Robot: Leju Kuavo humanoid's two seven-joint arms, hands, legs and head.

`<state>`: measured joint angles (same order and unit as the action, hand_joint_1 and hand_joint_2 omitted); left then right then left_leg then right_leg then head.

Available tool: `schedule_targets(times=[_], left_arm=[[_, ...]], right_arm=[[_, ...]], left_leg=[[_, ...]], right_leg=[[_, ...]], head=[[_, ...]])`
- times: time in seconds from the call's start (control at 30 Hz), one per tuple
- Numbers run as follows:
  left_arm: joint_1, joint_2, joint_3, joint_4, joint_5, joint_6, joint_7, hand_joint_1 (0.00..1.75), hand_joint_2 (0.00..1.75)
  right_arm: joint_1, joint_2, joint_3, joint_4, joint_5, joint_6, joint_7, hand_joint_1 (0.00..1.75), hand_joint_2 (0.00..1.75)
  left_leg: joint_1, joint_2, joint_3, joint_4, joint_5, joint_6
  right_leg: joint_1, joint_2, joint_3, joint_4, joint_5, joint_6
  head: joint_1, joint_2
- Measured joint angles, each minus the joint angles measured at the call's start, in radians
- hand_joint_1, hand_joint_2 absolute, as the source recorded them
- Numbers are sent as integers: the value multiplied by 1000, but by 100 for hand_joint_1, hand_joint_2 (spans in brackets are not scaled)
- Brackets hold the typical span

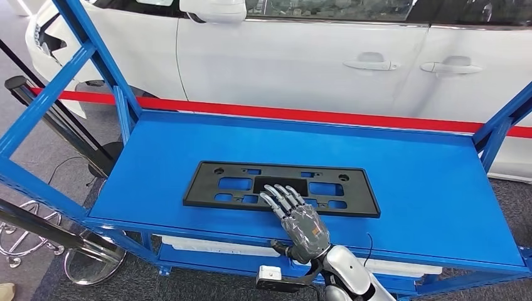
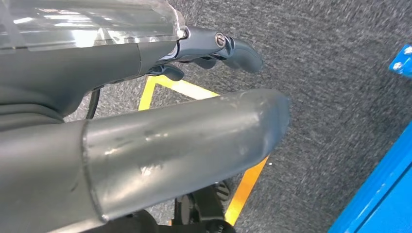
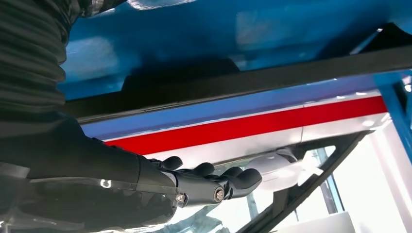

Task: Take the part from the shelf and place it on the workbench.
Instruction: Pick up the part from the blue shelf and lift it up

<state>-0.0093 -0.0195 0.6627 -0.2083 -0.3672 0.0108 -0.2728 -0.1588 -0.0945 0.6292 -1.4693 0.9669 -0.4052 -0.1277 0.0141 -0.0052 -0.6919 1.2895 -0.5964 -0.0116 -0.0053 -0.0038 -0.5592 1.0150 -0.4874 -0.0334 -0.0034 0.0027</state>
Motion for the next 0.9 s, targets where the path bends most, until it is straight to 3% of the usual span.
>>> schedule_targets(times=[0.1, 0.17, 0.3, 0.37, 0.43, 0.47, 0.5, 0.53, 0.6, 0.63, 0.67, 0.77, 0.83, 0.9], left_arm=[[-1, 2, 0, 0, -14, -1, 1, 0, 0], [-5, 3, 0, 0, -26, -2, 2, 0, 0], [-7, 3, 1, 0, -49, -8, 1, 0, 0], [-12, 4, 1, 0, -59, -10, 1, 0, 0], [-14, 4, 1, 0, -68, -11, 0, 0, 0], [-14, 5, 1, 0, -73, -12, 0, 0, 0], [-14, 5, 1, 0, -78, -12, 0, 0, 0], [-14, 6, 1, 0, -84, -13, 0, 0, 0], [-16, 7, 1, 0, -96, -15, -1, 0, 0], [-18, 7, 1, 0, -101, -16, -1, 0, 0], [-19, 8, 1, 0, -105, -18, -2, 0, 0], [-23, 10, 1, 0, -119, -22, -4, 0, 0], [-25, 11, 1, 0, -129, -26, -5, 0, 0], [-30, 13, 1, 0, -137, -29, -6, 0, 0]], right_arm=[[-8, 1, 0, 15, 77, -49, 46, 0, 175], [-20, 4, 0, 31, 141, -89, 78, 0, 175], [-45, 17, -2, 72, 255, -125, 142, 0, 175], [-60, 23, -3, 95, 294, -130, 166, 0, 175], [-67, 28, -3, 120, 324, -135, 187, 0, 175], [-68, 30, -3, 133, 338, -140, 198, 0, 175], [-69, 34, -5, 148, 353, -148, 209, 0, 175], [-72, 38, -8, 162, 366, -159, 219, 0, 175], [-84, 49, -18, 185, 383, -180, 234, 0, 175], [-91, 54, -23, 193, 388, -188, 239, 0, 175], [-99, 60, -29, 199, 393, -192, 243, 0, 175], [-116, 71, -47, 219, 424, -195, 261, 0, 175], [-132, 78, -58, 236, 470, -181, 286, 81, 175], [-155, 83, -61, 264, 509, -142, 329, 166, 175]], left_leg=[[-1, 1, 77, -173, 98, 5], [-5, 0, 111, -246, 116, 14], [0, 0, 116, -264, 119, 36], [4, 2, 118, -269, 122, 46], [4, 2, 118, -269, 122, 50], [4, 2, 118, -269, 122, 51], [4, 1, 119, -269, 121, 51], [4, 0, 121, -268, 119, 49], [4, 0, 126, -268, 116, 44], [3, -1, 127, -267, 114, 39], [2, -1, 126, -267, 113, 34], [1, 0, 122, -268, 113, 16], [3, 0, 113, -244, 93, 7], [5, 1, 67, -140, 37, 1]], right_leg=[[1, 2, 1, 13, -11, 5], [4, 4, -4, 21, -16, 12], [6, 5, -9, 35, -27, 28], [2, 5, -41, 107, -73, 38], [-3, 4, -98, 224, -127, 46], [-6, 4, -121, 267, -137, 49], [-8, 4, -129, 277, -128, 51], [-10, 4, -120, 253, -100, 51], [-11, 4, -64, 132, -29, 47], [-9, 4, -40, 77, -8, 44], [-7, 5, -26, 43, 0, 40], [-4, 6, -25, 24, -2, 29], [-7, 5, -21, 15, 2, 18], [-7, 3, -18, 11, 4, 9]], head=[[0, 0], [0, 0], [0, 0], [0, 0], [0, 0], [0, 0], [0, 0], [0, 0], [0, 0], [0, 0], [0, 0], [0, 0], [0, 0], [0, 0]])
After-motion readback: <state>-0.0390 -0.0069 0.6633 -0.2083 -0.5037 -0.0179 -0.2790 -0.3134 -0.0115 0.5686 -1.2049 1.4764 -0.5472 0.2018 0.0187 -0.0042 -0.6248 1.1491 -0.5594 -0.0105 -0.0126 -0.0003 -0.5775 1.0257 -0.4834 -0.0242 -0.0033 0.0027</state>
